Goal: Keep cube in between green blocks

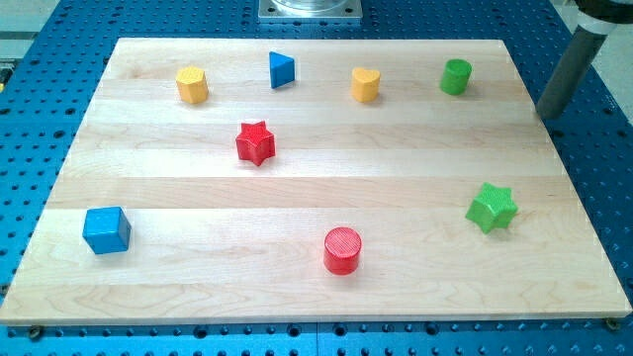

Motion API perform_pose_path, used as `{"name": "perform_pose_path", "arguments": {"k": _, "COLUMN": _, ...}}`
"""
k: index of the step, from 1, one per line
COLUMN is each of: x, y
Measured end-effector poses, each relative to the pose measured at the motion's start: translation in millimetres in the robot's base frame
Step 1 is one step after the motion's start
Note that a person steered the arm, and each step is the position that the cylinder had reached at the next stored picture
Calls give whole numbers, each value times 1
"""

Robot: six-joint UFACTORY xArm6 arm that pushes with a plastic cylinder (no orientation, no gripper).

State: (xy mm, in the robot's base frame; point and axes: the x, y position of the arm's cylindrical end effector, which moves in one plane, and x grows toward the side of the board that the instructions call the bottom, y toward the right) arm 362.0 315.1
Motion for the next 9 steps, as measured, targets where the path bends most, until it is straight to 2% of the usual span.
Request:
{"name": "perform_pose_path", "arguments": {"k": 1, "x": 2, "y": -45}}
{"name": "perform_pose_path", "arguments": {"k": 2, "x": 12, "y": -61}}
{"name": "perform_pose_path", "arguments": {"k": 9, "x": 16, "y": -63}}
